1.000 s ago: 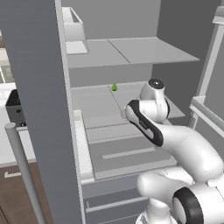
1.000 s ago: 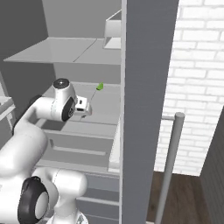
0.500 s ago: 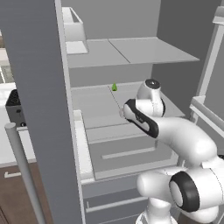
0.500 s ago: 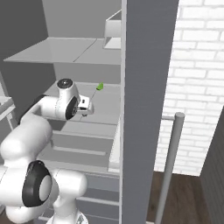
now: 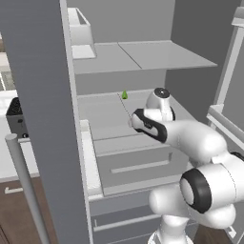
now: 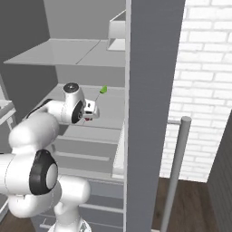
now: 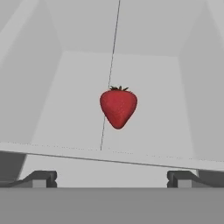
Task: Take the strawberry from the fridge and place it on top of the pancake, located on the dining counter.
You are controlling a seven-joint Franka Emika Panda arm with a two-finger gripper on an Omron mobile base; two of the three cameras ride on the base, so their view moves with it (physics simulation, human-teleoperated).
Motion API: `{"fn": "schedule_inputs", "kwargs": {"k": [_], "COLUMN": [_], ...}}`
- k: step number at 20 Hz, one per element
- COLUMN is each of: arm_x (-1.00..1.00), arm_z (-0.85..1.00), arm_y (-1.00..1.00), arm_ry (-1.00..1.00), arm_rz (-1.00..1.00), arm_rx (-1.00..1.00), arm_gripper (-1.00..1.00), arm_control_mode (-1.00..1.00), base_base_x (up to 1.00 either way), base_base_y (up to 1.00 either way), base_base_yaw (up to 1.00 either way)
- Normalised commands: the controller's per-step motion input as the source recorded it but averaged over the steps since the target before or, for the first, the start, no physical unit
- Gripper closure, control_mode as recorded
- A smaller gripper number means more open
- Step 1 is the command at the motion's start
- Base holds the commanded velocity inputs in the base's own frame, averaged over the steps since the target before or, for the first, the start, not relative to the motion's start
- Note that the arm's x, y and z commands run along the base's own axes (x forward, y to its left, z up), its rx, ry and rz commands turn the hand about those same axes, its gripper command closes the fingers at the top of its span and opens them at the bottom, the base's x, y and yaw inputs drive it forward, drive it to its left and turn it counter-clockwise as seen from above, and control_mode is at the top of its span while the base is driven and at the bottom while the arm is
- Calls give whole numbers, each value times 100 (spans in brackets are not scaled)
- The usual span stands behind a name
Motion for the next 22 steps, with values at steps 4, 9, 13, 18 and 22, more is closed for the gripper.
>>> {"fn": "schedule_inputs", "kwargs": {"k": [4, 9, 13, 18, 22], "arm_x": [25, 20, 18, 17, 21], "arm_z": [-3, -6, -13, -19, -19], "arm_y": [0, 0, 0, 0, 0], "arm_ry": [0, 0, 0, 0, 0], "arm_rz": [0, 0, 0, 0, 0], "arm_rx": [0, 0, 0, 0, 0], "arm_gripper": [-100, -100, -100, -100, -100], "arm_control_mode": [-100, -100, -100, -100, -100], "base_base_x": [0, 0, 0, 0, 0], "base_base_y": [0, 0, 0, 0, 0], "base_base_yaw": [0, 0, 0, 0, 0]}}
